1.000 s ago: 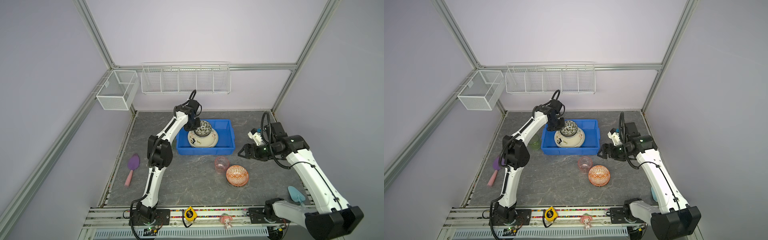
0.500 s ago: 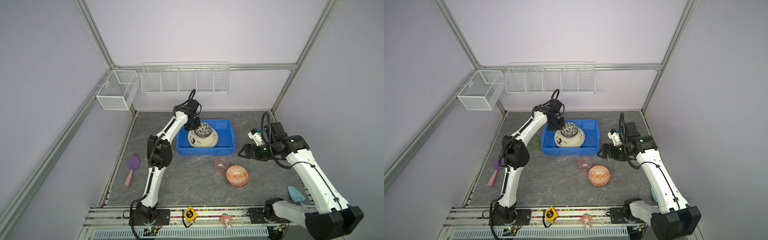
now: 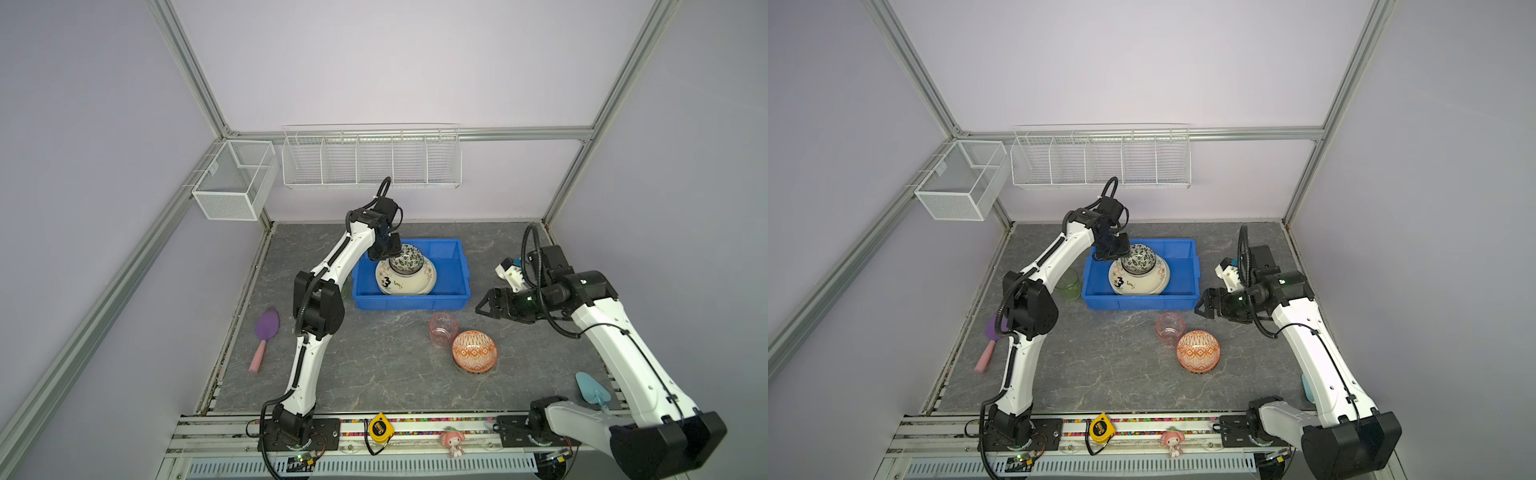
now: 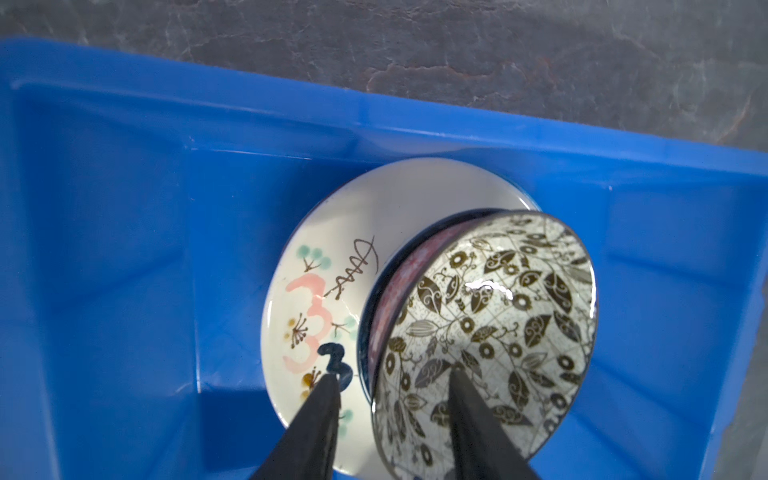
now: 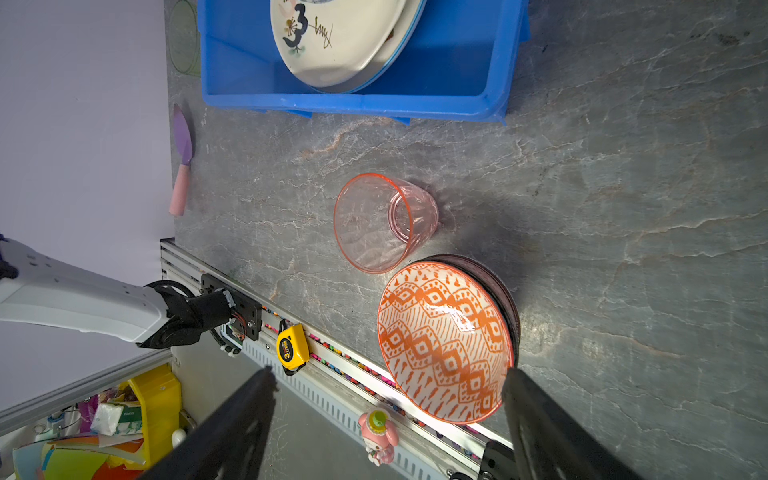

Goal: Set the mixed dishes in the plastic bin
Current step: 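Lower the leaf-print bowl into the blue-and-white bowl and open the left gripper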

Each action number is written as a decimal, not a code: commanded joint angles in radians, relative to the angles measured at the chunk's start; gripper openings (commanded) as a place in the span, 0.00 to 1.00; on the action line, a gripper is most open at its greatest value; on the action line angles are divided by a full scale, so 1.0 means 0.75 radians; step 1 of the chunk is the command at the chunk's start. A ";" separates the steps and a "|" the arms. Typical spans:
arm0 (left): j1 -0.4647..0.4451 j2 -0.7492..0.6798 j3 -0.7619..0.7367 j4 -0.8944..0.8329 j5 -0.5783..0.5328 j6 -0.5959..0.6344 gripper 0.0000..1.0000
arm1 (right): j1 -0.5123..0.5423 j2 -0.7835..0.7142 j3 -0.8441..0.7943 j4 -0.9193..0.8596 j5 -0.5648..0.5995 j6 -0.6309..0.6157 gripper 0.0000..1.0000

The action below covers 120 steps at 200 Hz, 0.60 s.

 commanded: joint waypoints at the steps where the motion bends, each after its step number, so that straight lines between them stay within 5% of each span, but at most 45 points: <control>1: 0.003 -0.128 0.008 -0.035 -0.003 0.006 0.54 | -0.007 0.025 -0.015 -0.062 0.066 -0.001 0.88; 55: -0.014 -0.372 -0.172 0.022 -0.031 -0.005 0.99 | 0.043 0.009 -0.032 -0.267 0.359 0.102 0.88; 87: -0.069 -0.608 -0.460 0.210 -0.023 -0.070 0.99 | 0.122 -0.021 -0.119 -0.281 0.400 0.183 0.88; 105: -0.129 -0.763 -0.665 0.380 -0.028 -0.095 0.99 | 0.163 -0.037 -0.169 -0.264 0.411 0.216 1.00; 120: -0.157 -0.881 -0.840 0.518 -0.016 -0.130 0.99 | 0.167 -0.042 -0.199 -0.254 0.410 0.221 0.88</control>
